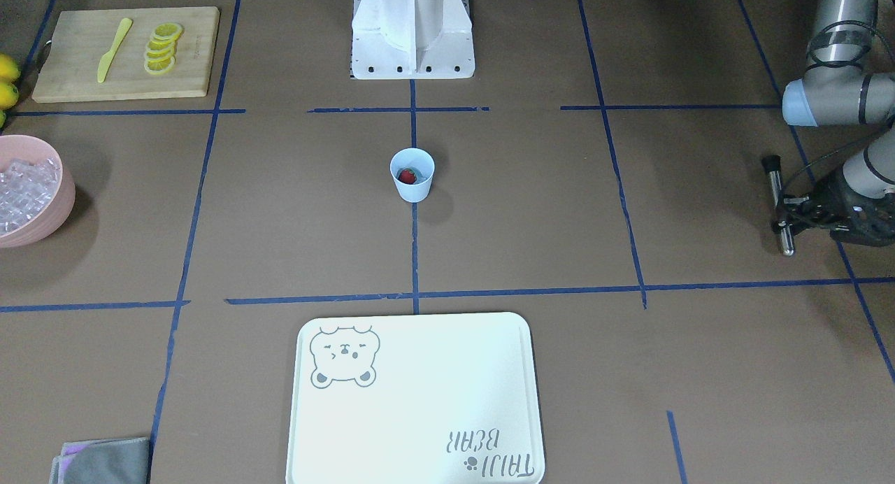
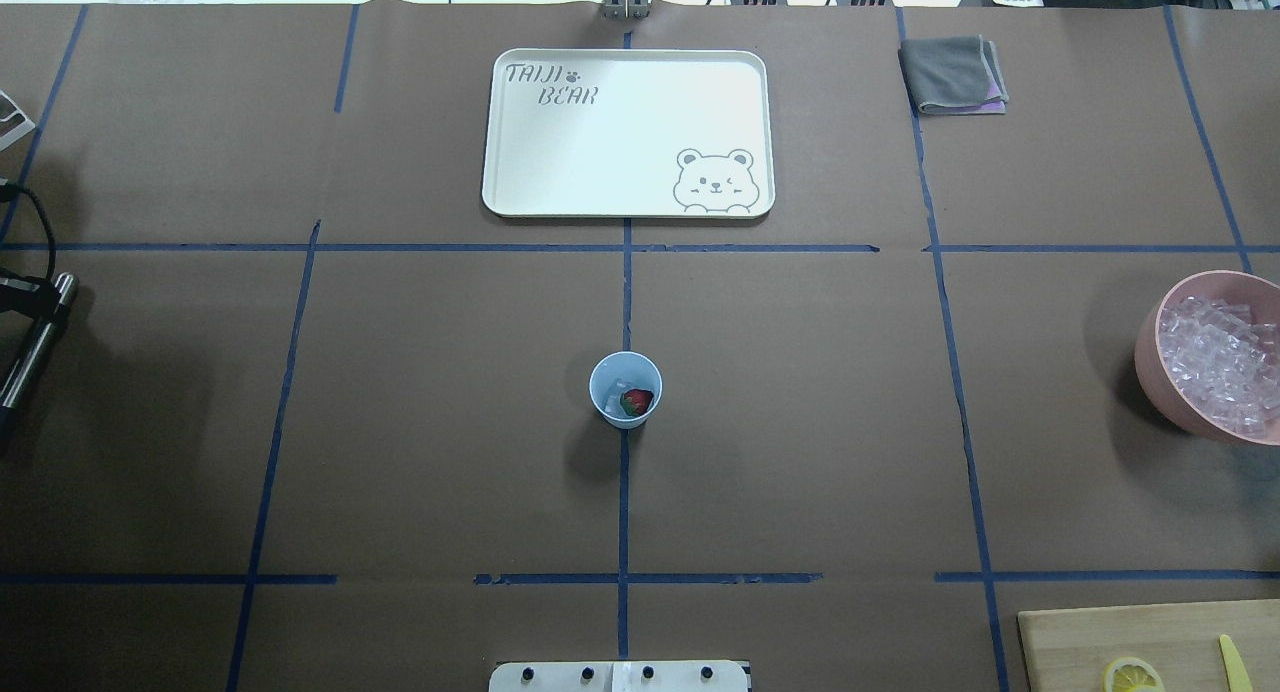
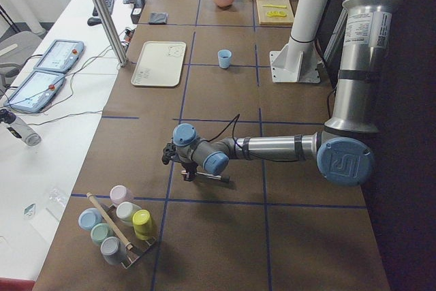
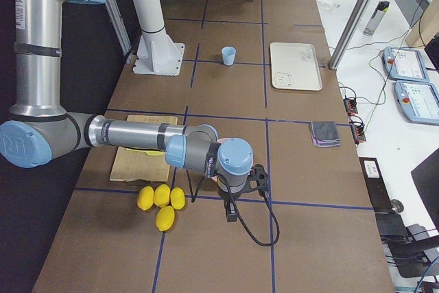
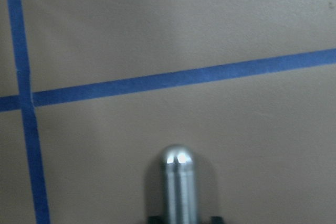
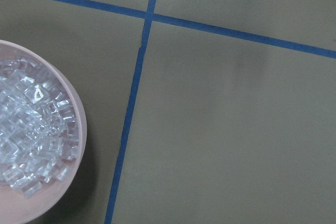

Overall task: Mash ice and strawberries in cup
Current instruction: 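Lower the left gripper and grasp the steel muddler upright, then lift the muddler with the left gripper and insert it into the blue cup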

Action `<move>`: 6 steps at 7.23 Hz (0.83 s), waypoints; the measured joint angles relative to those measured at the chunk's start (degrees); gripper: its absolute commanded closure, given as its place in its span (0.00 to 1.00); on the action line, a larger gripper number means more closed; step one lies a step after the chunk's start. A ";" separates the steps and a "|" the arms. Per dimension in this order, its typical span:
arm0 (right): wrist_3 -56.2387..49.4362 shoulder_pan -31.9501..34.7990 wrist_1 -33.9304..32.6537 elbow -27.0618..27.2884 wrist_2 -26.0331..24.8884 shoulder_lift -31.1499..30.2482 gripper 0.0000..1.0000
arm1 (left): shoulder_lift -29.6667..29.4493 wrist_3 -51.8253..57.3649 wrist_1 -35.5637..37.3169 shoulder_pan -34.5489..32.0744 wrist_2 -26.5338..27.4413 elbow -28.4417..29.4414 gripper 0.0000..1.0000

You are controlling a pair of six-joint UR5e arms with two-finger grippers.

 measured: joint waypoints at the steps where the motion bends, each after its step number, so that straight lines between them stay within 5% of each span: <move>1: 0.04 0.12 0.00 0.15 0.02 0.03 0.01 | -0.87 0.19 0.00 -1.11 -0.09 -1.73 1.00; 6: 0.17 0.67 -0.09 0.95 0.00 -0.27 0.01 | -10.14 10.13 -9.37 -5.09 -0.42 -8.19 1.00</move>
